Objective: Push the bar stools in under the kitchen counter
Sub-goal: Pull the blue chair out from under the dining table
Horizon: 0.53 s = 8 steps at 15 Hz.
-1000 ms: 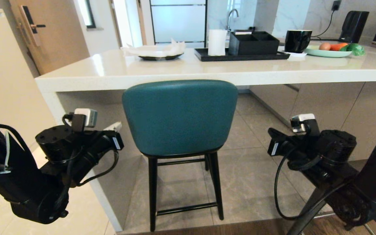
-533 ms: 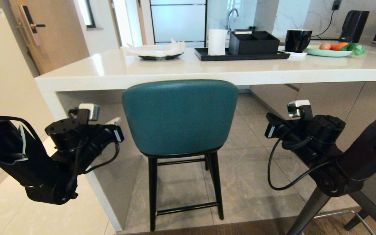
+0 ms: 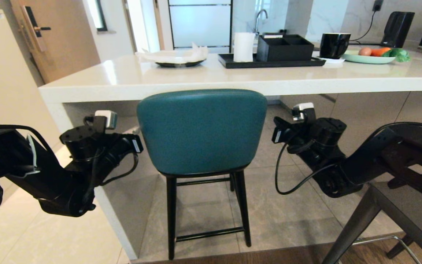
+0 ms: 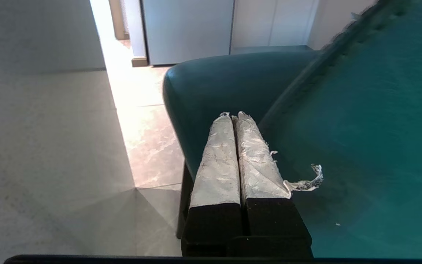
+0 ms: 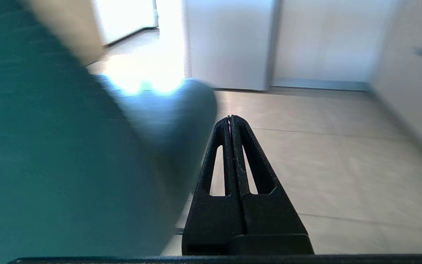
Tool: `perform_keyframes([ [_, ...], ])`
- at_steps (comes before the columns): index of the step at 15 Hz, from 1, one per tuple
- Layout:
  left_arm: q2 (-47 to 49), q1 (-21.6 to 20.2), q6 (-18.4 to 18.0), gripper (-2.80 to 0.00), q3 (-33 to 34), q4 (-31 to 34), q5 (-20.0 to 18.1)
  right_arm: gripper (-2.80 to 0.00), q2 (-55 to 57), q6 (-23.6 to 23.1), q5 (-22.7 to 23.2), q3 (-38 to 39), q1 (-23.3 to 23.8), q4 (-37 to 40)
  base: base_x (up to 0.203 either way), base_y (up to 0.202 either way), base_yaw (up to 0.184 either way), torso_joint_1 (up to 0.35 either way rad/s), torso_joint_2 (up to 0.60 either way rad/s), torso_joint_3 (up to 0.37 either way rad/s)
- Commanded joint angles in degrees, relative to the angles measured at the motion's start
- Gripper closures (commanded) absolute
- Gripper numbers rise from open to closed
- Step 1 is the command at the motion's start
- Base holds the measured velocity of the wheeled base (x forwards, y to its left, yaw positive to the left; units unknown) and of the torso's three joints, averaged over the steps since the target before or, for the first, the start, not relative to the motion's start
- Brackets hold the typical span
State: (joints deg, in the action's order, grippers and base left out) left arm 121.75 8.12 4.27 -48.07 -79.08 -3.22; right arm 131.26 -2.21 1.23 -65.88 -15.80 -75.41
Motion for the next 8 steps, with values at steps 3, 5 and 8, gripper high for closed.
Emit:
perform_keyframes([
  [3,0.1,1.0,0.0,0.00,-0.1,-0.5,-0.1,0.00,5.4,0.0,-0.3,-7.1,-3.1,2.2,0.000,0.000,0.000,0.000,0.00,0.000],
  [5,-0.2,1.7,0.0,0.00,0.2,-0.6,-0.1,0.00,5.4,-0.1,-0.3,-7.6,-5.0,2.9,0.000,0.000,0.000,0.000,0.00,0.000],
  [8,-0.6,3.8,0.0,0.00,0.2,-0.6,0.0,0.00,4.6,-0.2,-0.3,-7.7,-5.2,2.9,0.000,0.000,0.000,0.000,0.00,0.000],
])
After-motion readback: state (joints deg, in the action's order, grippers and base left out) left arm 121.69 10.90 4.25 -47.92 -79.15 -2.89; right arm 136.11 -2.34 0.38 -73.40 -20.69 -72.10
